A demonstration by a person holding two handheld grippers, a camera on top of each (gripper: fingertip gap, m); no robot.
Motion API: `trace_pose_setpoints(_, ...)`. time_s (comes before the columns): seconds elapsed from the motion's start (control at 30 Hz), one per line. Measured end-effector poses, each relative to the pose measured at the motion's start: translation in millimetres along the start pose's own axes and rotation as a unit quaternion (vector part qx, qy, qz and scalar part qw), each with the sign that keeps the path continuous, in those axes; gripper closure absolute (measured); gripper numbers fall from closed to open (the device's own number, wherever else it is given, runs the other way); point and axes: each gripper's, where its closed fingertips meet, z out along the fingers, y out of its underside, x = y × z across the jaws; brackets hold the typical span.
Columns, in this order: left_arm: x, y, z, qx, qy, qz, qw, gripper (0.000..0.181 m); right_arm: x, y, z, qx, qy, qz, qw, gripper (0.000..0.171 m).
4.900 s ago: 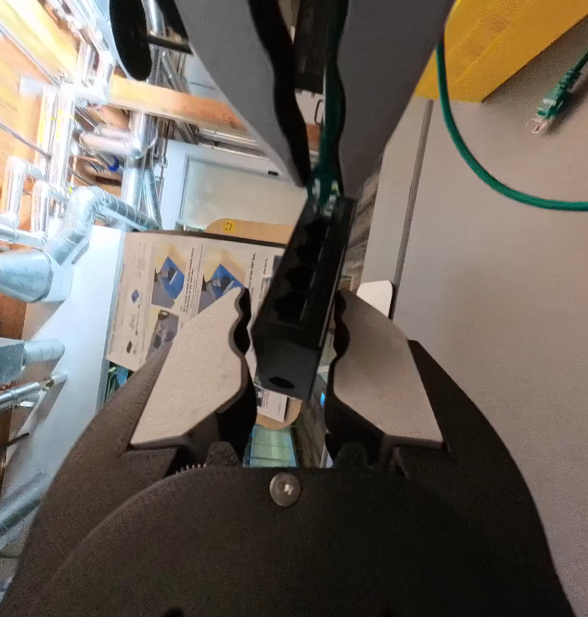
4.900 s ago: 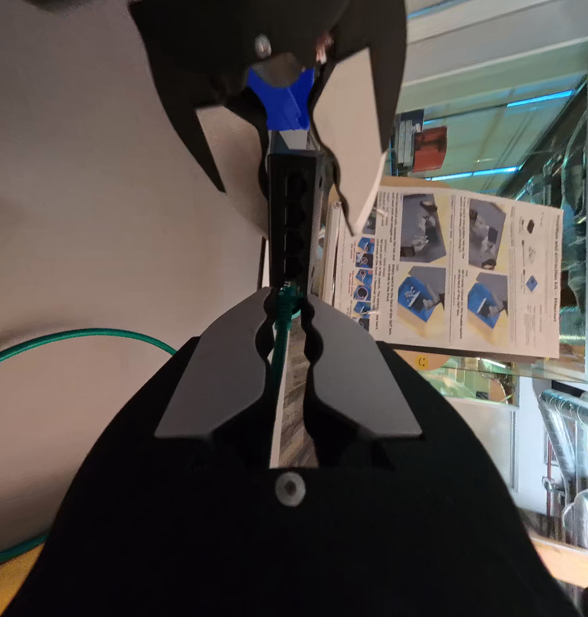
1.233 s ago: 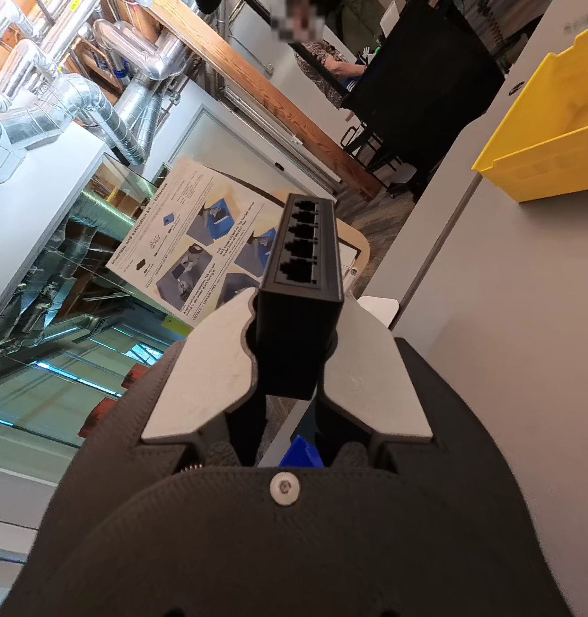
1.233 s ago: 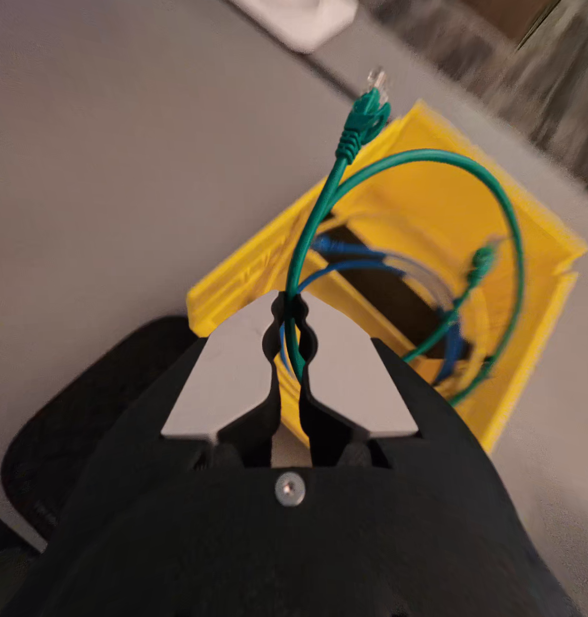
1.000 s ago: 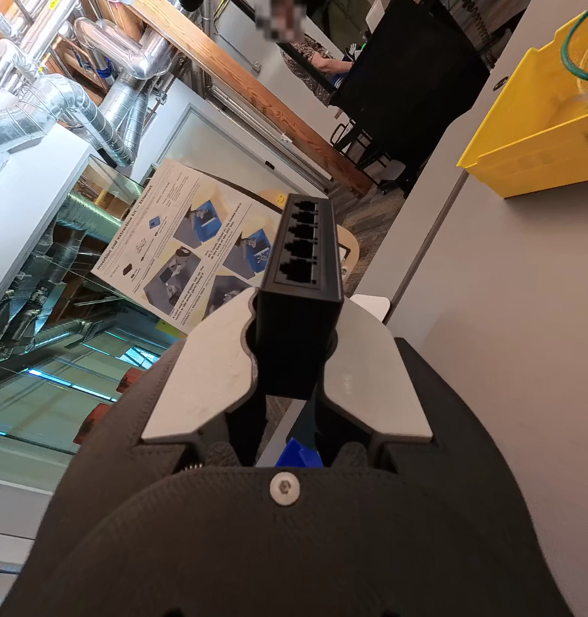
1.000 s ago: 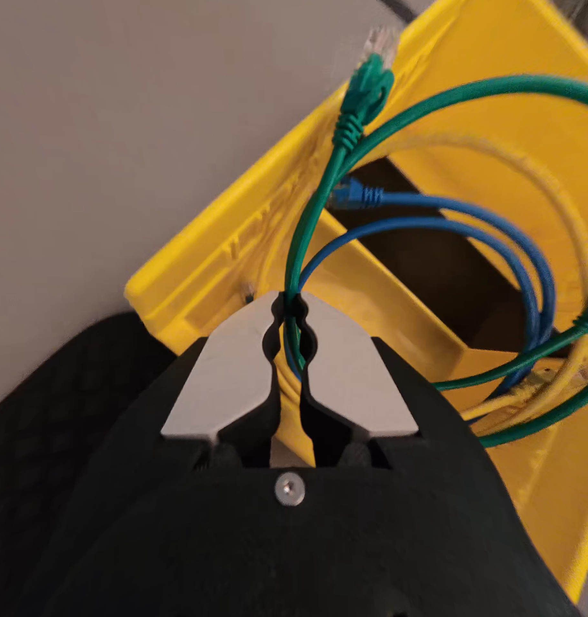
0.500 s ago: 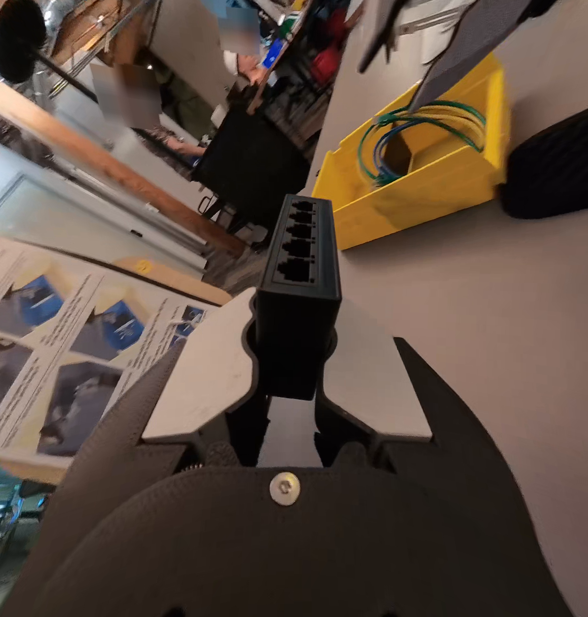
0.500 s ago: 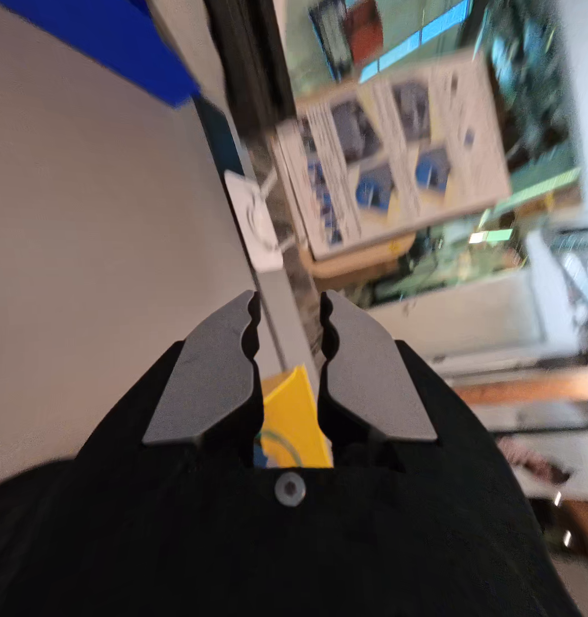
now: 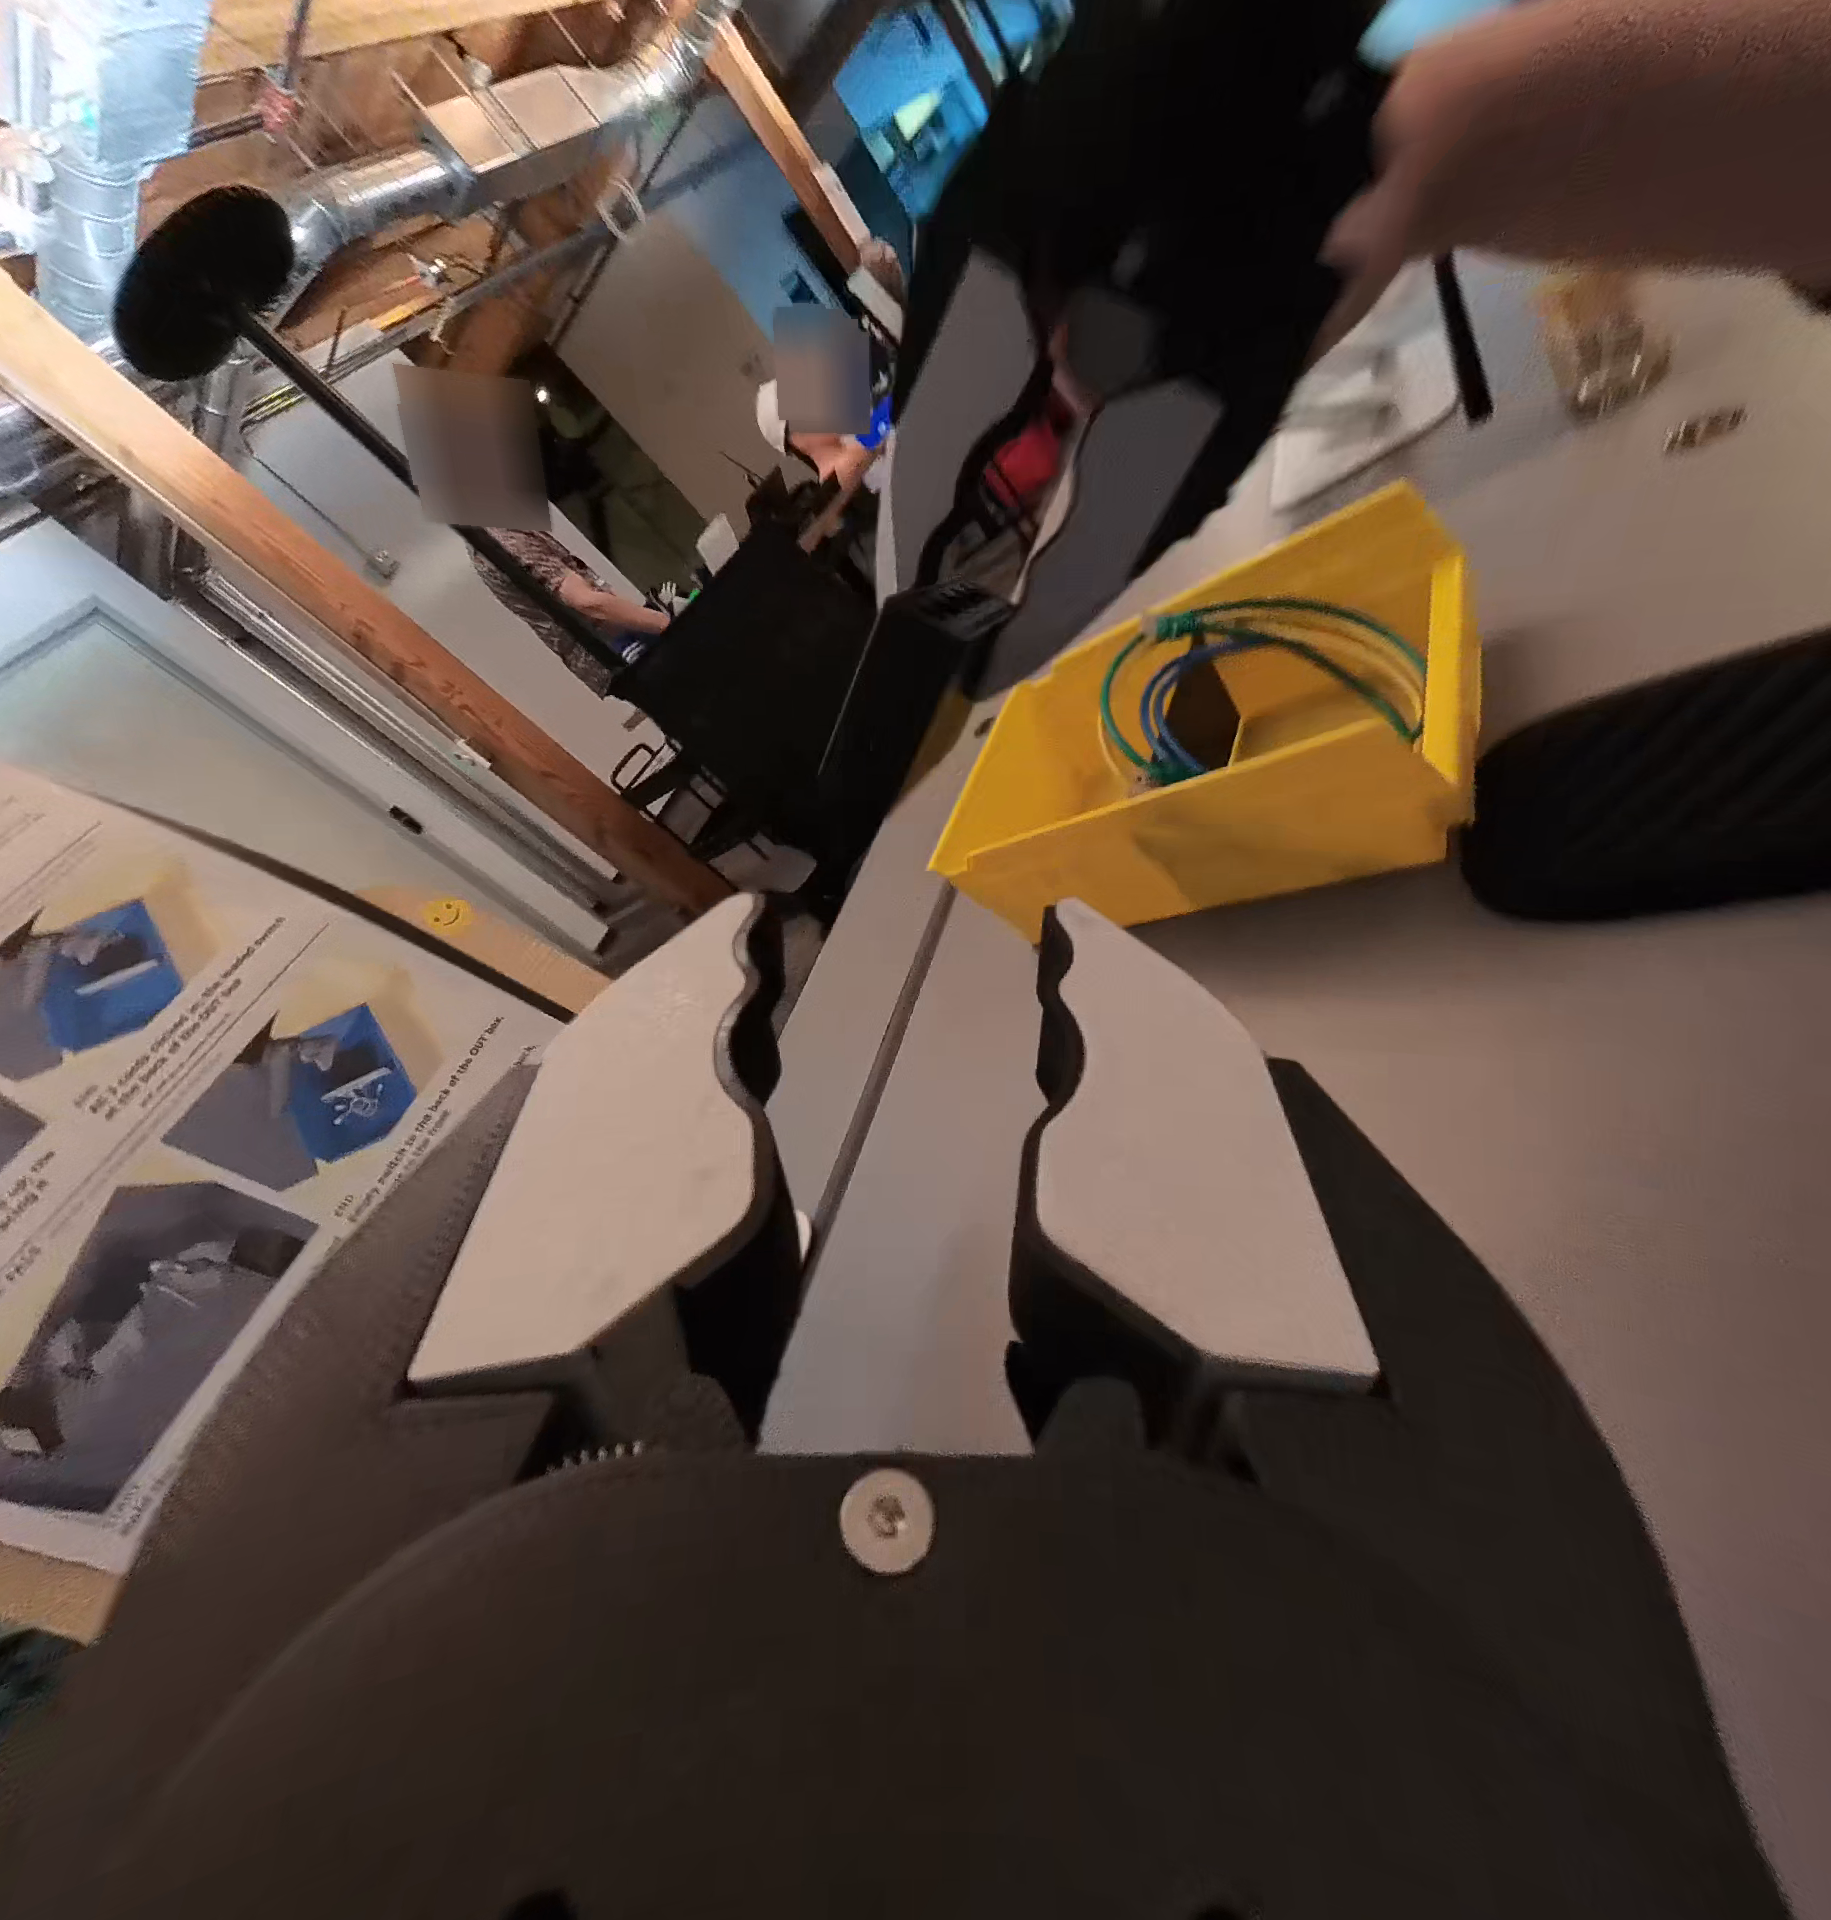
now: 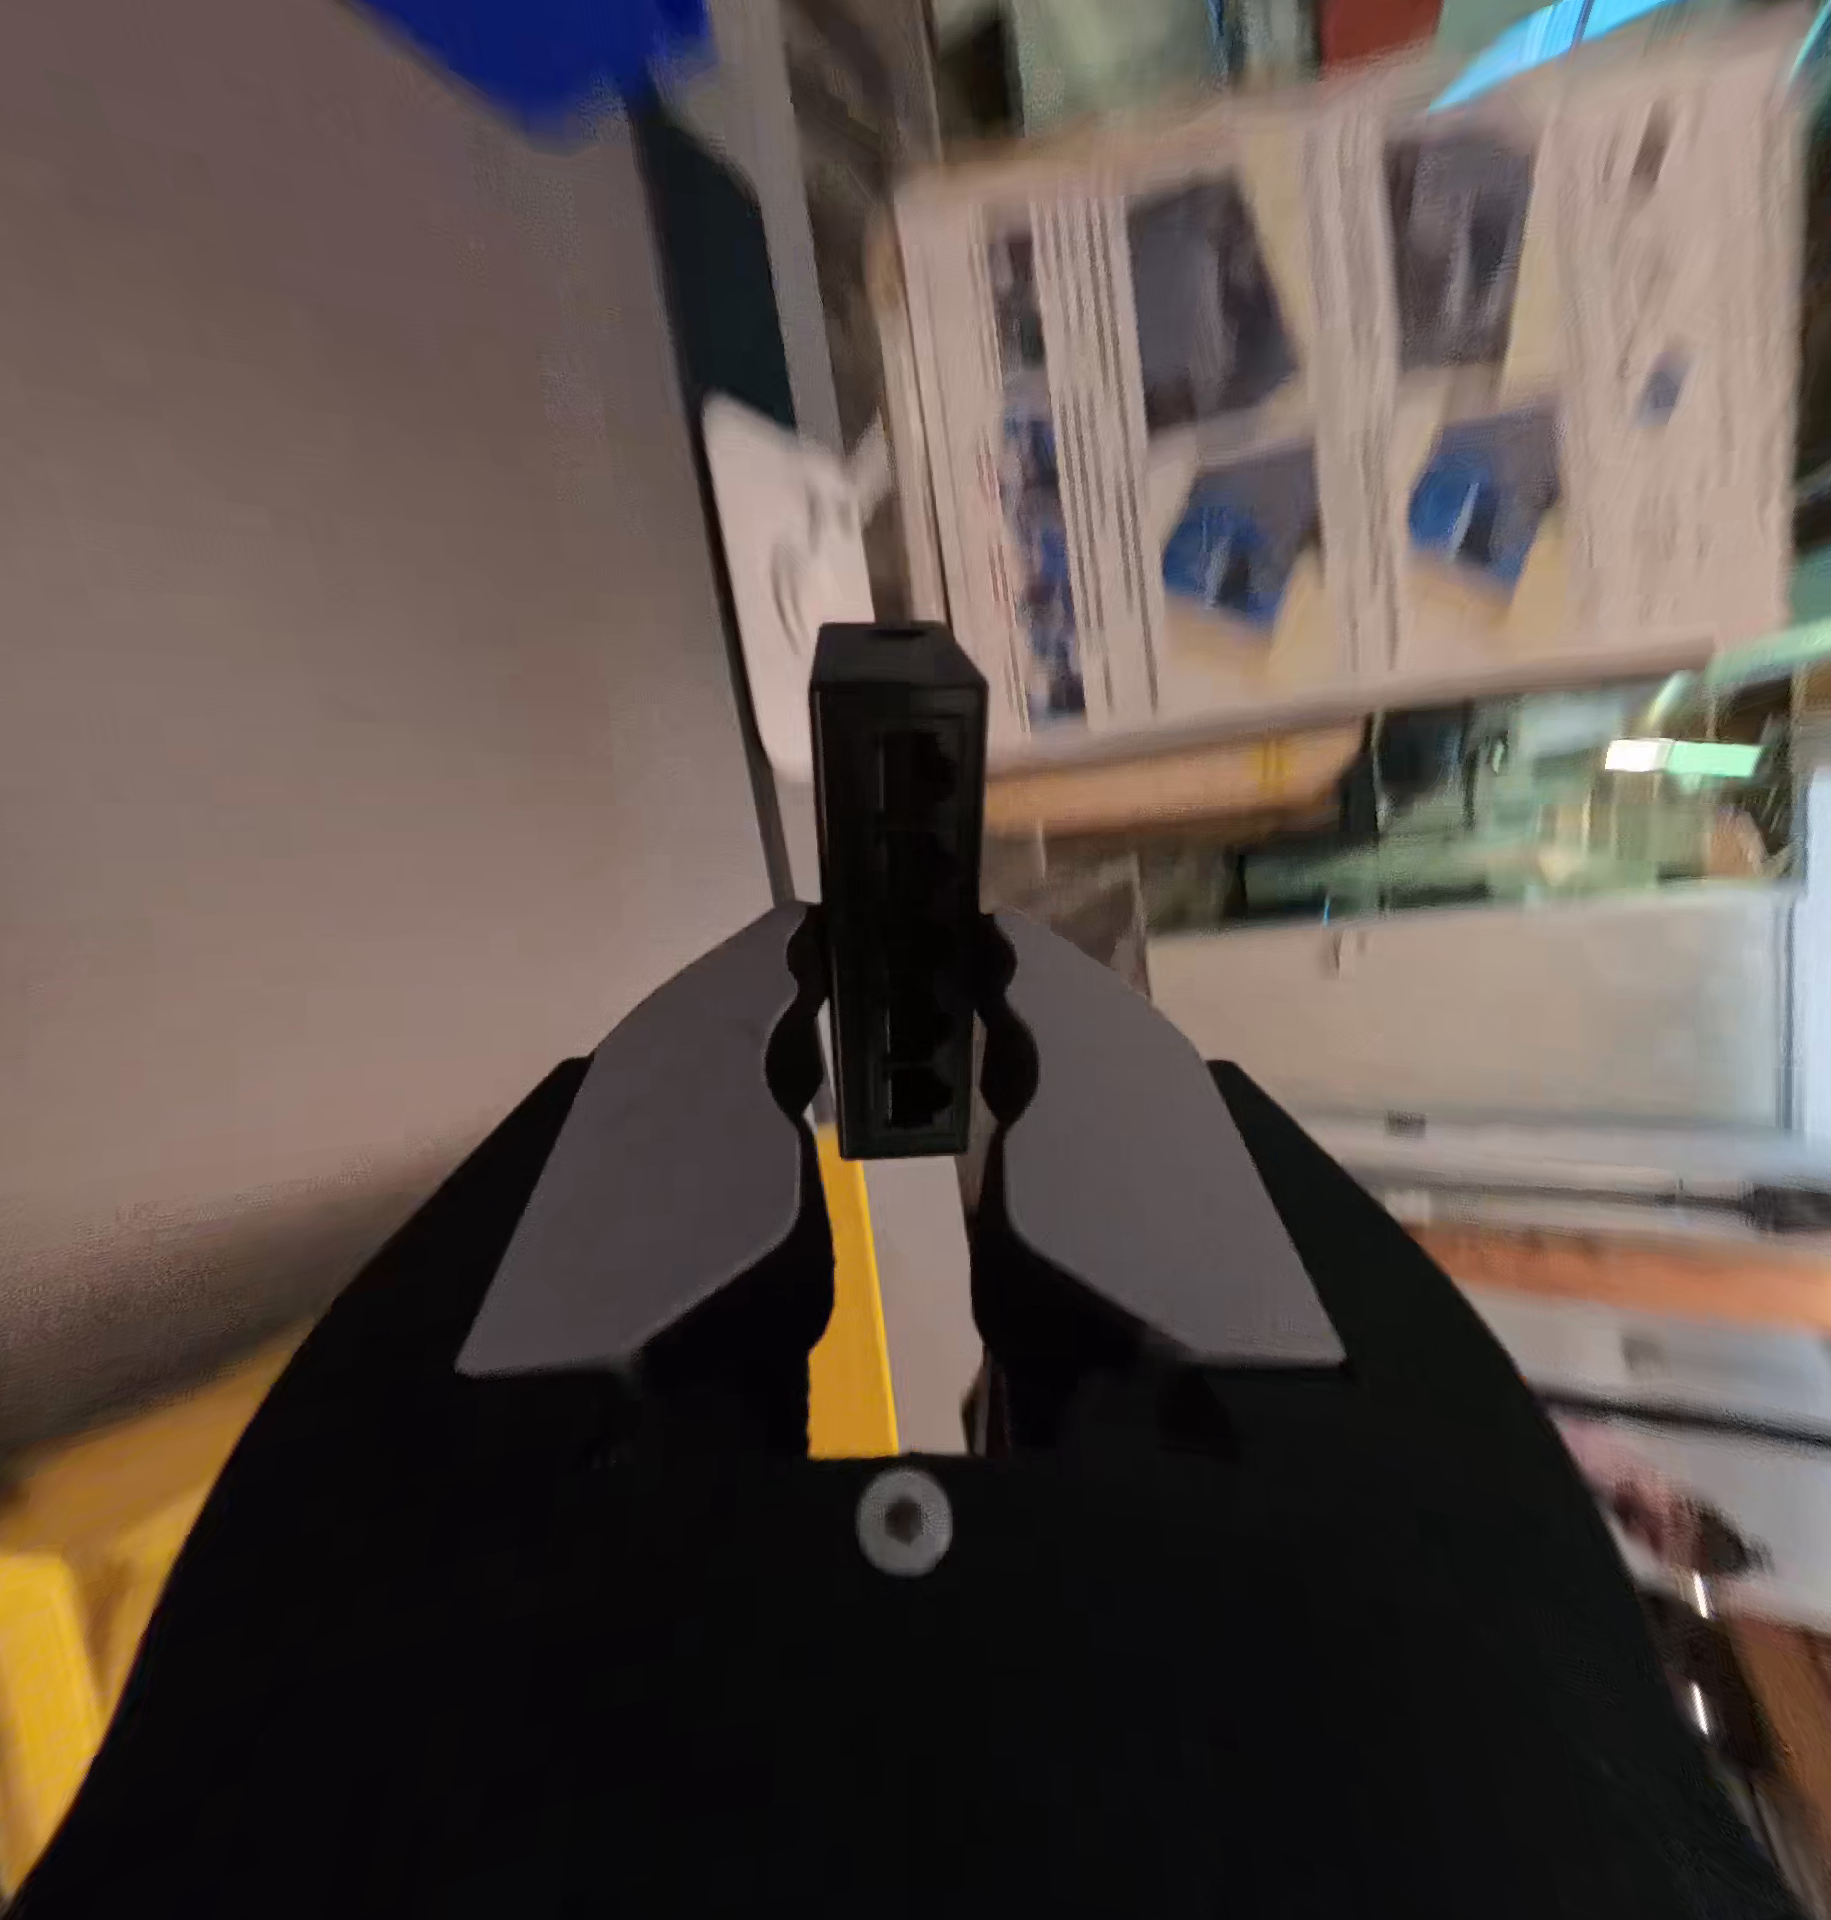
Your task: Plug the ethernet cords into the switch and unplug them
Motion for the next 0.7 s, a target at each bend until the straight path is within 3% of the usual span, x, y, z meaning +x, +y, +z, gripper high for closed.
trace_pose_setpoints(0.13,-23.5,3.0,-21.3,-0.004,-0.030,-0.010,0.999,0.142,7.0,147.6,32.3,-0.139,-0.085,0.042,0.986,0.143)
trace_pose_setpoints(0.27,-30.2,13.4,-23.7,-0.033,-0.043,0.005,0.999,0.143,-32.7,241.9,52.9,-0.248,-0.208,0.061,0.944,0.143)
trace_pose_setpoints(0.4,-24.0,19.4,-14.9,-0.043,-0.028,0.004,0.999,0.143,-69.1,276.9,68.1,-0.277,-0.323,0.133,0.895,0.143)
trace_pose_setpoints(0.7,-20.5,46.8,1.7,-0.088,-0.018,0.008,0.996,0.144,-95.7,303.0,89.1,-0.292,-0.417,0.144,0.849,0.142)
